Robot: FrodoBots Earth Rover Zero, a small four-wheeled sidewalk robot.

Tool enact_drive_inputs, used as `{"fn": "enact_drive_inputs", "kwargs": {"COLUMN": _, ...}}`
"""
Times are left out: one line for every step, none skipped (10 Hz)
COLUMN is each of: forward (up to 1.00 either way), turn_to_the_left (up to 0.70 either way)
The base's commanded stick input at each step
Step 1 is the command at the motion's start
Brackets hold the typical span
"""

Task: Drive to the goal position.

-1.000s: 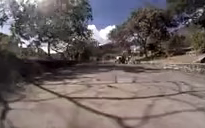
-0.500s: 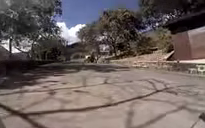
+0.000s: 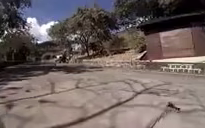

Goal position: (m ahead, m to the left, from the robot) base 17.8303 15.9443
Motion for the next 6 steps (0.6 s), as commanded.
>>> {"fn": "enact_drive_inputs", "kwargs": {"forward": 0.7, "turn_to_the_left": 0.27}}
{"fn": "enact_drive_inputs", "kwargs": {"forward": 0.7, "turn_to_the_left": 0.27}}
{"fn": "enact_drive_inputs", "kwargs": {"forward": 0.7, "turn_to_the_left": 0.27}}
{"fn": "enact_drive_inputs", "kwargs": {"forward": 0.7, "turn_to_the_left": 0.27}}
{"fn": "enact_drive_inputs", "kwargs": {"forward": 0.7, "turn_to_the_left": 0.27}}
{"fn": "enact_drive_inputs", "kwargs": {"forward": 0.7, "turn_to_the_left": 0.27}}
